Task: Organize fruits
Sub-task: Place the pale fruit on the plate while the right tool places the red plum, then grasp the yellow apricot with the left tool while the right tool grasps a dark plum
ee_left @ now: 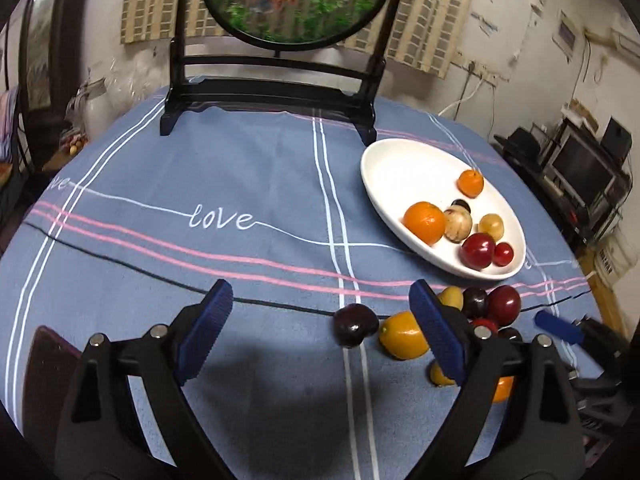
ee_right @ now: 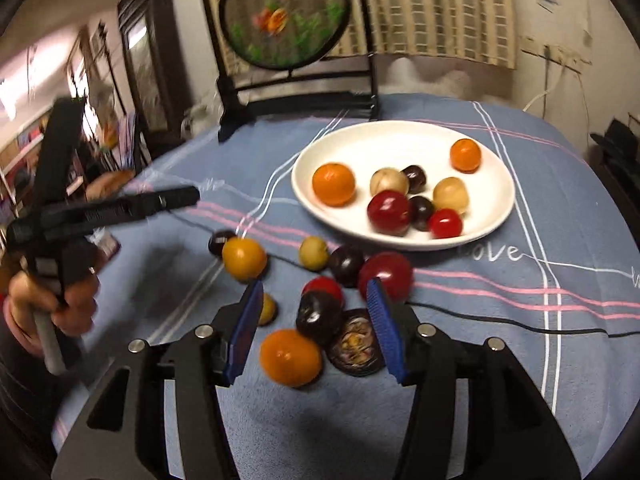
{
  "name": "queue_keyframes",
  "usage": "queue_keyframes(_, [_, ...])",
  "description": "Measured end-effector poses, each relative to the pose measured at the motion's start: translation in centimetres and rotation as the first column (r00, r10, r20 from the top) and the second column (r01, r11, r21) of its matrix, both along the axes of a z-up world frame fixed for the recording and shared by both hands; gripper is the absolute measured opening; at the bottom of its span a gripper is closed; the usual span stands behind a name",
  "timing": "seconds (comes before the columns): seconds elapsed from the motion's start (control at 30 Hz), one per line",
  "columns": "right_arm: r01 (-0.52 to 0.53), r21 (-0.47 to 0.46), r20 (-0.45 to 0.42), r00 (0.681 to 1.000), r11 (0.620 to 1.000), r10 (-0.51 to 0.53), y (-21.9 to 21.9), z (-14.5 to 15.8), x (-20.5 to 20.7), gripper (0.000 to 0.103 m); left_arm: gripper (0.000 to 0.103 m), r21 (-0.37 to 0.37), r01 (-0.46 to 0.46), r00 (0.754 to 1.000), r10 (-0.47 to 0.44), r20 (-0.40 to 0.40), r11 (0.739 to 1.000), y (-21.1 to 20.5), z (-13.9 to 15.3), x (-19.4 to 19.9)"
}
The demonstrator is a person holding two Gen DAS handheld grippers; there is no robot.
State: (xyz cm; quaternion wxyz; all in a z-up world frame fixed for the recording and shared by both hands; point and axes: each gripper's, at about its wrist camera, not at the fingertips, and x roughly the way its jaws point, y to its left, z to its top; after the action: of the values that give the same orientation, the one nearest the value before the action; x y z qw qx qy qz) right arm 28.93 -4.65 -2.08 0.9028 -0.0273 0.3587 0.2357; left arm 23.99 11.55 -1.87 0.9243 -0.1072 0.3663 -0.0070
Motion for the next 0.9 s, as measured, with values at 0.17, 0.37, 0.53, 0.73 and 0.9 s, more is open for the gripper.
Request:
queue_keyframes(0.17, [-0.010,-0.033,-0.016,1.000,0.999,0.009,0.6,-0.9,0.4,0.043,0.092,0.010,0.016,0.999,-0.016,0.030,1.000,-0.4,0.7,-0.8])
queue_keyframes(0.37, [-0.011,-0.073,-0.026,1.000,0.997,0.009,1.1,-1.7,0.7,0.036,0.092,0.024,0.039,0.999,-0.040,0.037,0.999,-1.1,1.0,-1.1])
queue_keyframes(0.53, [0.002,-0.079,-0.023,1.000,0.997,-0.004,1.0,-1.8,0.8,0.027,0.092,0.019,0.035,0.999,-0.035,0.040,0.999,-0.9,1.0,-1.1])
queue_keyframes(0.73, [0.058,0.066,-0.060,0.997,0.996,-0.054,-1.7,-0.6,1.4,0.027,0.091,0.009,0.115,0.993,-0.115,0.009,0.993,-2.4,0.2,-0.8])
queue_keyframes(0.9, [0.078,0.114,-0.058,0.996,0.990,-0.072,-2.7,0.0,1.3,0.027,0.065,0.055,0.261,0.965,-0.261,-0.018,0.964,-5.9,-0.7,-0.9])
